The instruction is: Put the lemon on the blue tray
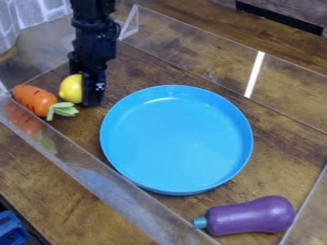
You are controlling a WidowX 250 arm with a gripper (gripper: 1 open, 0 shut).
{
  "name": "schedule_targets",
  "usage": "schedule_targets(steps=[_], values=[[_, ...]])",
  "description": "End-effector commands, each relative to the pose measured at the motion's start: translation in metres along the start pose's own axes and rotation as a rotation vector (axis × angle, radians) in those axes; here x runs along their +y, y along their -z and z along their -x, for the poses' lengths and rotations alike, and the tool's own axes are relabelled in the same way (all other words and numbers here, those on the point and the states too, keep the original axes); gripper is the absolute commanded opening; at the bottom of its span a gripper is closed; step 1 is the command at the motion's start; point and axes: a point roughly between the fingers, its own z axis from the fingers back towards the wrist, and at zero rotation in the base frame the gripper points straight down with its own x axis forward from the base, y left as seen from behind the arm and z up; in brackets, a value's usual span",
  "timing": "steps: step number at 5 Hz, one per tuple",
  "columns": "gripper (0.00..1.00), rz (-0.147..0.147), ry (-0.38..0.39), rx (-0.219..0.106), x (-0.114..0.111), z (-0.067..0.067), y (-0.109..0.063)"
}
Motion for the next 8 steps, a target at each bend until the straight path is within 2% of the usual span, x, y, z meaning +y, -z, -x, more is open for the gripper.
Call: schedule_targets(steps=[1,2,4,5,7,8], values=[[0.00,-0.050,-0.103,-0.054,0.008,-0.011,-0.036],[0.00,-0.056,-0.243,-0.064,0.011,-0.013,-0.061],[0.00,-0.077,-0.324,-0.099,-0.013,-0.016,-0.111],[0.00,-0.070,-0.319,-0.096,-0.021,-0.018,-0.110],[0.00,-0.045,-0.318,-0.086,-0.033,-0.032,-0.072],[0.00,-0.035,-0.271,-0.086,-0.052,-0.040,-0.062]])
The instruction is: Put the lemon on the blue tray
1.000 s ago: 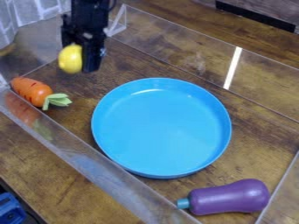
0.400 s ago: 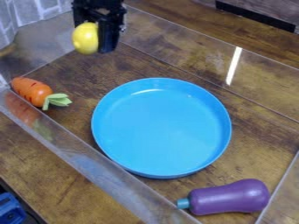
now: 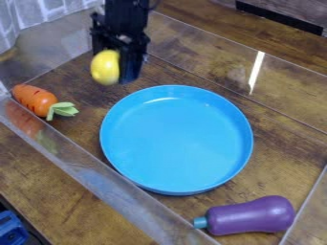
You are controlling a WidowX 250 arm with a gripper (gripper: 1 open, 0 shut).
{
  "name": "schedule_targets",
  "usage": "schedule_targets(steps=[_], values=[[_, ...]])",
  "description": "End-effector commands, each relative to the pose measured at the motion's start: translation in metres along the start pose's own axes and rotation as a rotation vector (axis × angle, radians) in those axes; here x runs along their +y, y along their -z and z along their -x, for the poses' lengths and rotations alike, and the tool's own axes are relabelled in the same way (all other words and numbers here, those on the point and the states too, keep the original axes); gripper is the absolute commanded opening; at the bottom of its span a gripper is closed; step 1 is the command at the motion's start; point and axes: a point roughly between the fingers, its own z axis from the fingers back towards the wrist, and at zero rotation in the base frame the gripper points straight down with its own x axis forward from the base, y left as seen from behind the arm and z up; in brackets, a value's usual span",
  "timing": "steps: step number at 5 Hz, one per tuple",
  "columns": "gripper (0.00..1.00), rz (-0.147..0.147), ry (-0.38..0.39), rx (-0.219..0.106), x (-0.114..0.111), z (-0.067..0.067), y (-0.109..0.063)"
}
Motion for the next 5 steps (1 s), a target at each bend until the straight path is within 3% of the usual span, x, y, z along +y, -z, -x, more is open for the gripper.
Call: schedule_targets(steps=[1,3,5], values=[[0.00,-0.019,0.034,-0.057,-0.0142,-0.0156,-0.0158],[0.00,-0.026,0.052,-0.067,-0.0088,-0.0087,-0.0148],[0.00,-0.039,0.058,-0.092,-0.0113,-0.0106,-0.0116]])
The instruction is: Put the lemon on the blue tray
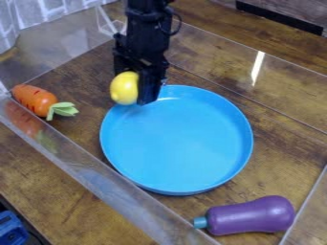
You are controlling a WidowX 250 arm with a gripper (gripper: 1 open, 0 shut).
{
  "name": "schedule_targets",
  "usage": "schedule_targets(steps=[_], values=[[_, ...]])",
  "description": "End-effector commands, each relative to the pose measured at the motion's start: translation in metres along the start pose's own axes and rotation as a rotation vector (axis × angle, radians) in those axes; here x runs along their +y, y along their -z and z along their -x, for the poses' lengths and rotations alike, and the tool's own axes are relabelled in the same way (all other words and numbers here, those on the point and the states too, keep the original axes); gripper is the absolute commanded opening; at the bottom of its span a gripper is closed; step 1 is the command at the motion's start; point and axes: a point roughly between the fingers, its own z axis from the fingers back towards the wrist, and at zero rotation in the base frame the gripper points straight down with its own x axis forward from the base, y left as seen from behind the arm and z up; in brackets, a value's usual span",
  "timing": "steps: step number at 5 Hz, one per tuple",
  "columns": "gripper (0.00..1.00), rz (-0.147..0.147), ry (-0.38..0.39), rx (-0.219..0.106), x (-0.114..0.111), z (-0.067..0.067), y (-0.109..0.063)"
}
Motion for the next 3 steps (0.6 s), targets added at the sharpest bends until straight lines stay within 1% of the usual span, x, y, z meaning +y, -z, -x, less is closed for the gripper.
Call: schedule_targets(steps=[1,3], values=[[0.00,-0.042,-0.008,-0.099,-0.002,-0.009,-0.026],[0.00,-0.068,0.026,-0.133,-0.017,-0.030,-0.046]])
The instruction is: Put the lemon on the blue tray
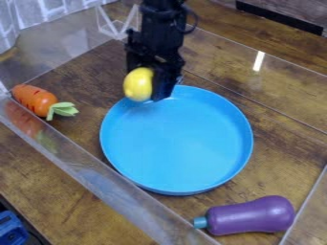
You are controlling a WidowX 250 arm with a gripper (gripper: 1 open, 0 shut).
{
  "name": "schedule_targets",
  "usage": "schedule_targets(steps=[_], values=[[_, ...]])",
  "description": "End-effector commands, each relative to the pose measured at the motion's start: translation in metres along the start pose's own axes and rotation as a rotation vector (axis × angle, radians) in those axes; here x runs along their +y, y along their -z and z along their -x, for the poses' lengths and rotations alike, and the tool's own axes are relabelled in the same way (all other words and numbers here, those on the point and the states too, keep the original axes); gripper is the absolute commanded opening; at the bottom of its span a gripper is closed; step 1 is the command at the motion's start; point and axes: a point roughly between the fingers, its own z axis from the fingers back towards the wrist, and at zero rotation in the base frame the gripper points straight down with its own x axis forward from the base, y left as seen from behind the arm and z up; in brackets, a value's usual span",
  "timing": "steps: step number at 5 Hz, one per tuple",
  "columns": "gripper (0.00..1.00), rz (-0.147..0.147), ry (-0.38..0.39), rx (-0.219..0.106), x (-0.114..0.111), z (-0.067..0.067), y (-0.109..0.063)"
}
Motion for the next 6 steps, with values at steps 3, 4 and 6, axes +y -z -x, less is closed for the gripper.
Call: schedule_targets(steps=[3,4,6], values=[[0.00,0.005,0.091,-0.069,-0.033,0.019,-0.032],[0.00,0.014,0.123,-0.055,-0.047,0.028,-0.026],[0.00,0.023,0.136,-0.037,-0.056,0.024,-0.006]])
